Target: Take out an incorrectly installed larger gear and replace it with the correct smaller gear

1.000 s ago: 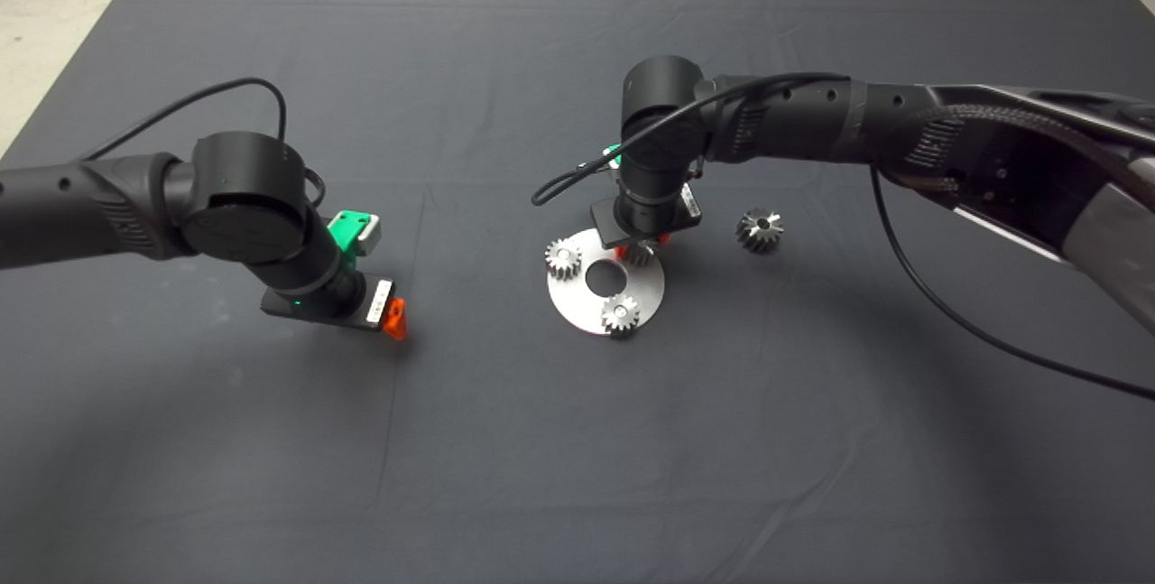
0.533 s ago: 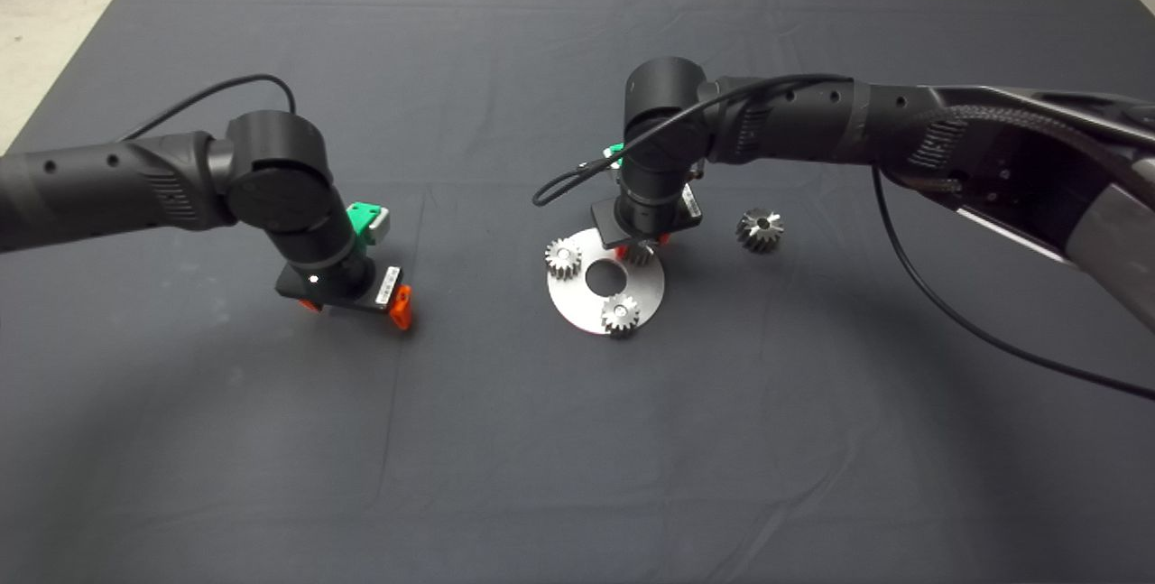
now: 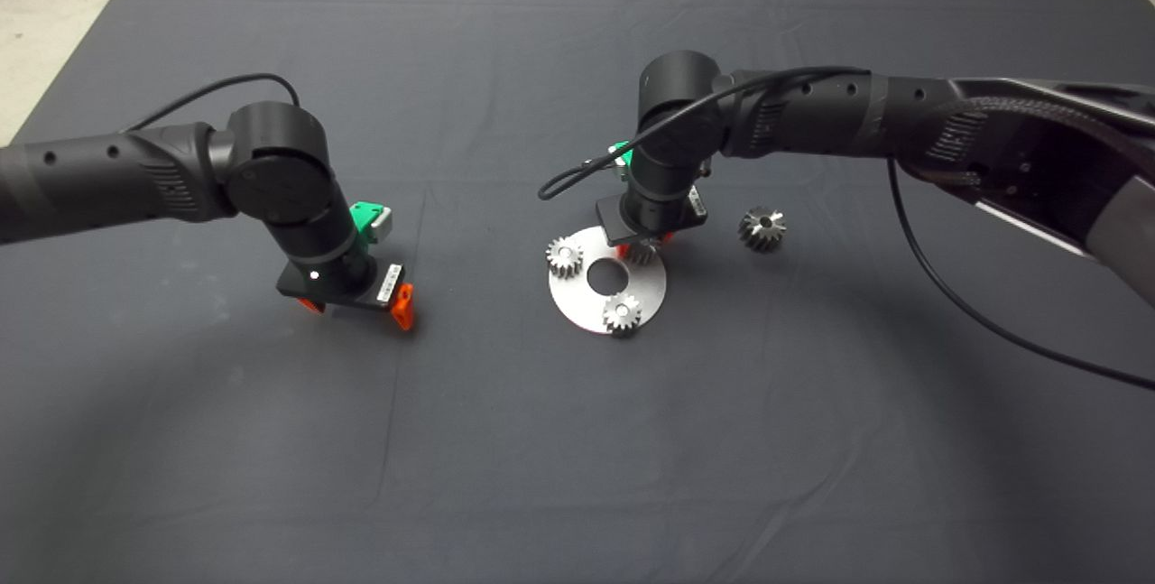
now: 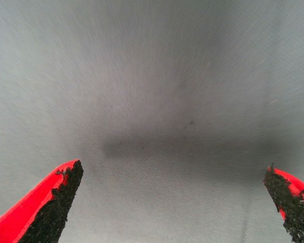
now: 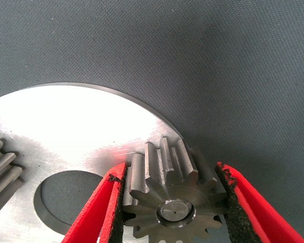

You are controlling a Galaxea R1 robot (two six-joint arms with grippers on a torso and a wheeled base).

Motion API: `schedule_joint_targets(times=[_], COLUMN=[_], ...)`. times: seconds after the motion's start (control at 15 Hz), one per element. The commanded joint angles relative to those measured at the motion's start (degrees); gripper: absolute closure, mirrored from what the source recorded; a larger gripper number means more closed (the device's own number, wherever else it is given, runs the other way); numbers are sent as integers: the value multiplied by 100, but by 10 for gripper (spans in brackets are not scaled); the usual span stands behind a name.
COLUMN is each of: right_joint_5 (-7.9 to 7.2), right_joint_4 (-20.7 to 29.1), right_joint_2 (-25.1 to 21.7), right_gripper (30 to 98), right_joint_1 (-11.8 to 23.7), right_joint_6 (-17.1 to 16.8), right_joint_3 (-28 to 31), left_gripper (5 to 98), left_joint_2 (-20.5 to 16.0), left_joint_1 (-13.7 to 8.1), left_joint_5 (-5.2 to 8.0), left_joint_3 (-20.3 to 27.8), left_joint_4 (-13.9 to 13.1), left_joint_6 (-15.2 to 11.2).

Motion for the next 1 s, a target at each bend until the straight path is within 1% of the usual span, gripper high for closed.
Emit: schedule_joint_targets(times=[0.0, 0.07, 0.2, 0.27, 0.33, 0.4, 0.47, 0.53, 0.67, 0.73, 0.8, 0.93], right_joint_5=[-728, -737, -754, -754, -754, -754, -754, -754, -754, -754, -754, -754], right_joint_4=[524, 533, 608, 612, 612, 620, 620, 620, 620, 629, 661, 664], right_joint_2=[-36, -36, -27, -36, -27, -58, -98, -132, -241, -247, -301, -440], right_gripper=[849, 809, 781, 752, 746, 731, 698, 695, 648, 646, 603, 572], right_joint_1=[526, 606, 736, 780, 814, 881, 939, 1061, 1197, 1289, 1429, 1667], right_joint_6=[3, 3, 3, 3, 3, 3, 21, 38, 56, 56, 70, 100], right_joint_3=[114, 95, 83, 107, 140, 245, 413, 544, 641, 676, 789, 930], left_gripper=[115, 115, 115, 115, 115, 115, 115, 115, 115, 115, 115, 115], left_joint_2=[-14, -4, 0, 0, -5, -5, -5, -23, -49, -32, -8, -5], left_joint_1=[-363, -456, -551, -581, -587, -587, -587, -631, -795, -903, -1021, -1220], left_joint_5=[351, 369, 378, 378, 378, 378, 378, 369, 360, 360, 360, 360], left_joint_3=[5, 5, 5, 5, 5, 5, 14, 31, 22, 14, 20, 40], left_joint_4=[-288, -354, -415, -424, -424, -441, -485, -485, -485, -485, -485, -485], left_joint_6=[39, 38, 47, 41, 47, 39, 38, 38, 33, 38, 38, 38])
